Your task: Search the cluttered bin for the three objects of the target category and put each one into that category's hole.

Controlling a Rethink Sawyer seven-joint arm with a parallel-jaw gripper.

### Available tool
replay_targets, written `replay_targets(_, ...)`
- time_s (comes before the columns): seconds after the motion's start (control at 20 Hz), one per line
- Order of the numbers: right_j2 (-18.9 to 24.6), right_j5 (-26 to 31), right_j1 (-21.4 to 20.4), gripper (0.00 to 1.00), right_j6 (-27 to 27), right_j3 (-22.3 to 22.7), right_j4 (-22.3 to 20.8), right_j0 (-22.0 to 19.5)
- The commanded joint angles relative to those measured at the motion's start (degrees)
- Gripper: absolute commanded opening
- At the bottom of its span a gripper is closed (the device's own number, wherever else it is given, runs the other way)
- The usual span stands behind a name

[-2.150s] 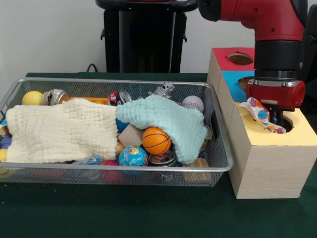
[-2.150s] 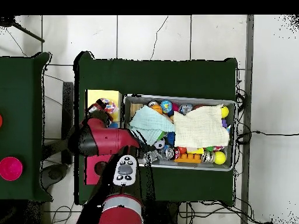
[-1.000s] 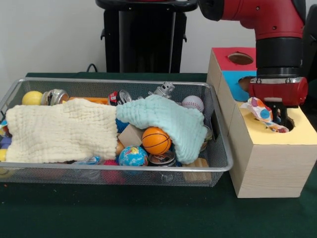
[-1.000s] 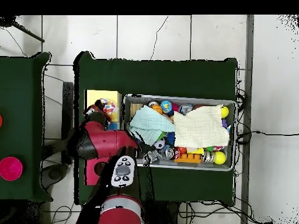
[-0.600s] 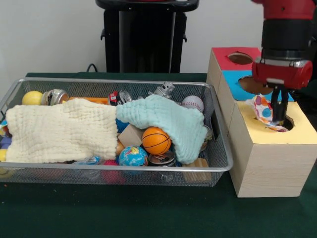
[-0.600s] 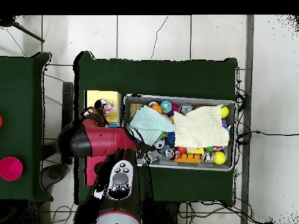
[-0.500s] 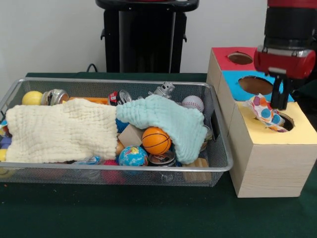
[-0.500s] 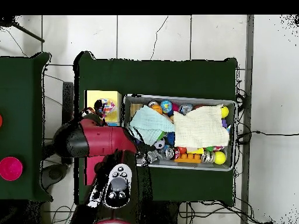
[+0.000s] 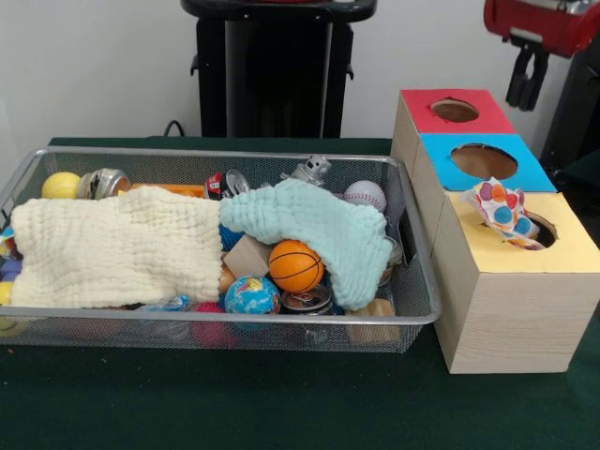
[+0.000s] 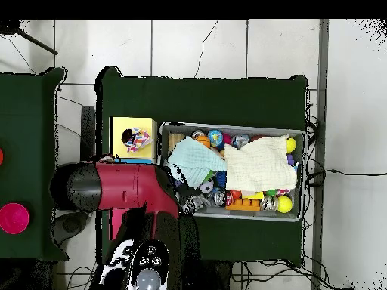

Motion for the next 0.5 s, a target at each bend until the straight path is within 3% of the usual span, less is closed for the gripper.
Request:
replay_targets(0.05, -0.03, 8.64, -2.39, 0.00, 4.96, -4.55, -0.09, -2.27)
replay_targets(0.5, 1.07, 10.46, 6.15, 0.00, 3.15, -16.30, -2.42, -4.51)
